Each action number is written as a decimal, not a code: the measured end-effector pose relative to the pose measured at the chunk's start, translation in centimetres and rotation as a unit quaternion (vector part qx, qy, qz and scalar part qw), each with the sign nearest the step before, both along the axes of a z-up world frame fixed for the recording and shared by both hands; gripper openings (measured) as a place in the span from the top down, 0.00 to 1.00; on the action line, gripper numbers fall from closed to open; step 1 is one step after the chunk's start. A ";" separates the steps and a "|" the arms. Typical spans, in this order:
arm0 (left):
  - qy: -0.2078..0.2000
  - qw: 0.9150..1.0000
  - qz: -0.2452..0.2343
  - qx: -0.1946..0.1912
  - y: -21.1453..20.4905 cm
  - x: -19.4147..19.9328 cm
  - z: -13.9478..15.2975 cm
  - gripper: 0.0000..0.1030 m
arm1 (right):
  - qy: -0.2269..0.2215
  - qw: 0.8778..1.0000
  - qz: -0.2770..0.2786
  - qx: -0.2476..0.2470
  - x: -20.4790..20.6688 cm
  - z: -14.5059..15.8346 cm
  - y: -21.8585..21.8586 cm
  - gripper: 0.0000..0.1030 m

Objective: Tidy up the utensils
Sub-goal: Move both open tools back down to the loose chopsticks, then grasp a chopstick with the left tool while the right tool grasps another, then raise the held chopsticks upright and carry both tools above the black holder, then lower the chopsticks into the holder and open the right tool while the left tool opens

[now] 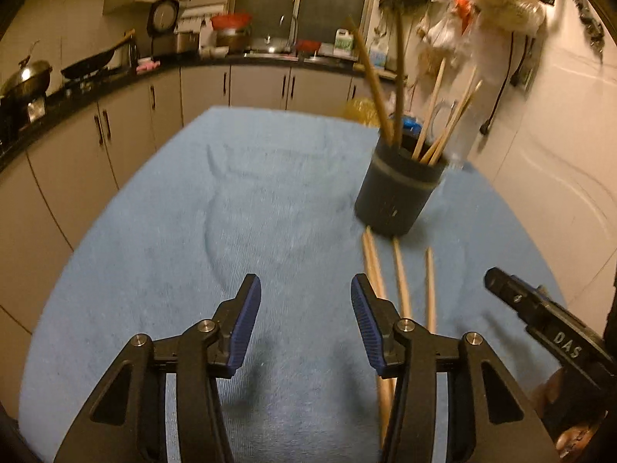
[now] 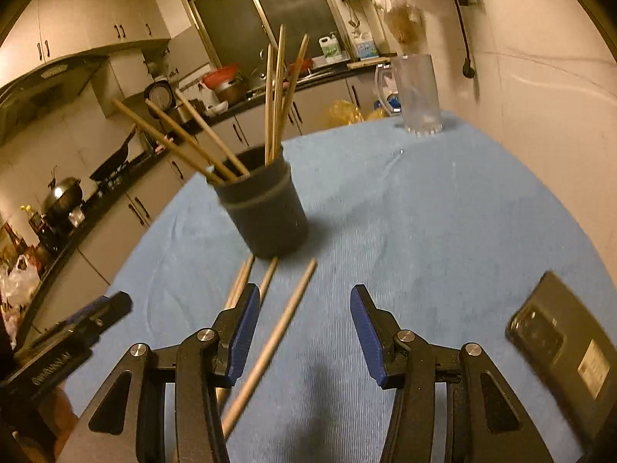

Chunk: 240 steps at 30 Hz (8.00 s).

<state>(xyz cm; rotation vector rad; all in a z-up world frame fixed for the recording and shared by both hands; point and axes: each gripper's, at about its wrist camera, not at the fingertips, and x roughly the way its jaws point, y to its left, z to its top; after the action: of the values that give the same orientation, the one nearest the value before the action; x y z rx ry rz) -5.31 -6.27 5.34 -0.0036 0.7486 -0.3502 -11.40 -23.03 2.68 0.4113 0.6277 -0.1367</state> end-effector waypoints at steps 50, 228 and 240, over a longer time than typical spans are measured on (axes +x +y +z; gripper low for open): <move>0.106 0.990 -0.091 -0.011 -2.7 2.4 -2.4 0.64 | 0.138 0.990 0.011 -0.041 2.9 -3.4 -0.3 0.93; -0.085 0.994 -0.059 -0.019 -8.6 11.3 12.1 0.93 | -0.122 0.991 0.015 -0.048 13.1 9.6 -2.1 0.93; -0.085 0.995 -0.055 -0.014 -8.6 11.5 11.9 0.93 | -0.114 0.993 0.017 -0.039 12.9 9.7 -2.4 0.91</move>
<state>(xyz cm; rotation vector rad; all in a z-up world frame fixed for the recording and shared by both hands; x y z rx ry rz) 6.24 -14.92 17.23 0.0406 0.5756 -0.4603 1.51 -25.44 12.43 0.3358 0.4020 -0.0802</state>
